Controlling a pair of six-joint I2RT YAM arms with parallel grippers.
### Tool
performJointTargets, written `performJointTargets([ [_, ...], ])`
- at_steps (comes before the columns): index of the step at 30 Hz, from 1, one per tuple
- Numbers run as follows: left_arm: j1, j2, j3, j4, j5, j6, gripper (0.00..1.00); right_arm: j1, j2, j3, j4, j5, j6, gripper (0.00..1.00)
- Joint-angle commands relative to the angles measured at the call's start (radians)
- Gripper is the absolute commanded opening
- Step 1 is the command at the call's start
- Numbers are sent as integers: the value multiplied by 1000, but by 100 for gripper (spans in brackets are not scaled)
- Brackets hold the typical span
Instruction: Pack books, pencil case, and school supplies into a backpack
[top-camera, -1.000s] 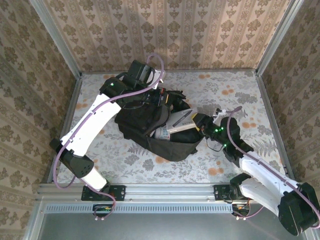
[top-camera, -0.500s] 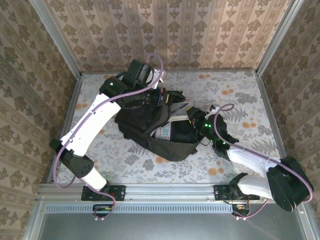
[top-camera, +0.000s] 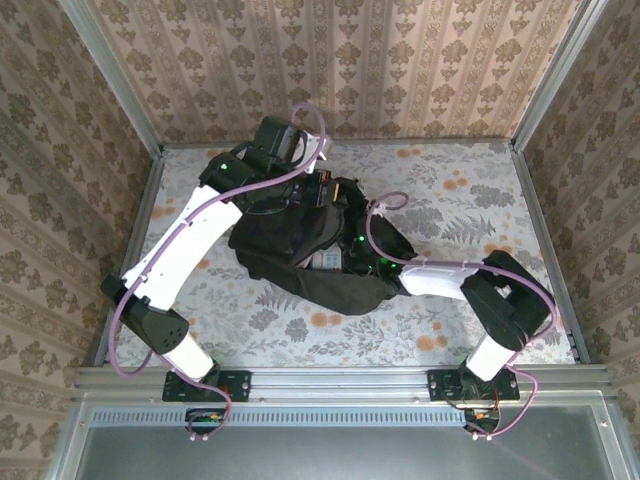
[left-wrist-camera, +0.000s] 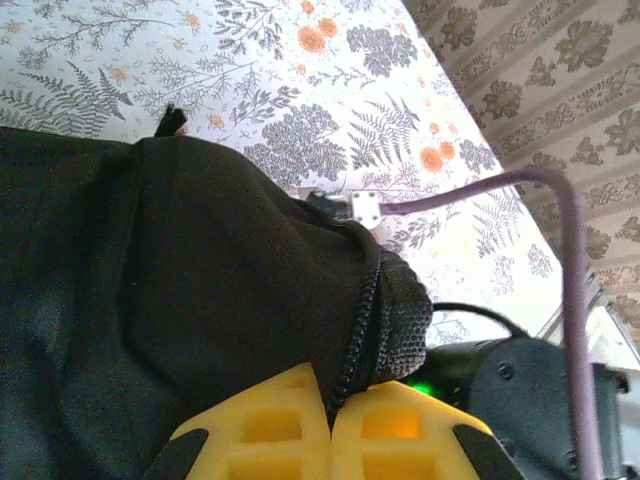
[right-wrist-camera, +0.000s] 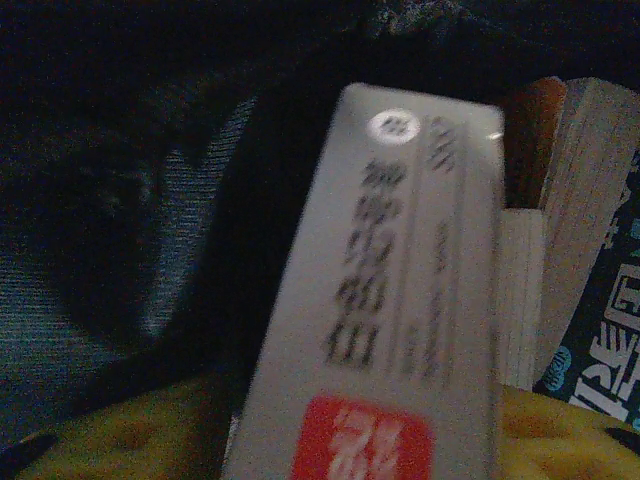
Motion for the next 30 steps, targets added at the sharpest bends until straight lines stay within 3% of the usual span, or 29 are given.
performJointTargets([
  [1, 15, -11, -8, 150, 47, -19, 0, 26, 70, 58, 61, -59, -22, 62],
  [5, 35, -28, -51, 156, 39, -15, 0, 25, 20, 31, 47, -91, -123, 75],
  [8, 54, -57, -111, 175, 26, -14, 0, 22, -83, 4, -76, -98, -247, 86],
  [15, 74, -112, -253, 208, 8, -13, 0, 13, -320, -124, -273, -122, -432, 97],
  [21, 74, -135, -345, 250, 22, -38, 0, -21, -514, -197, -466, -163, -542, 94],
  [25, 60, -119, -379, 280, 43, -59, 0, -64, -701, -244, -631, -110, -593, 89],
  [30, 27, -66, -379, 308, 56, -73, 0, -115, -856, -232, -786, -100, -722, 76],
])
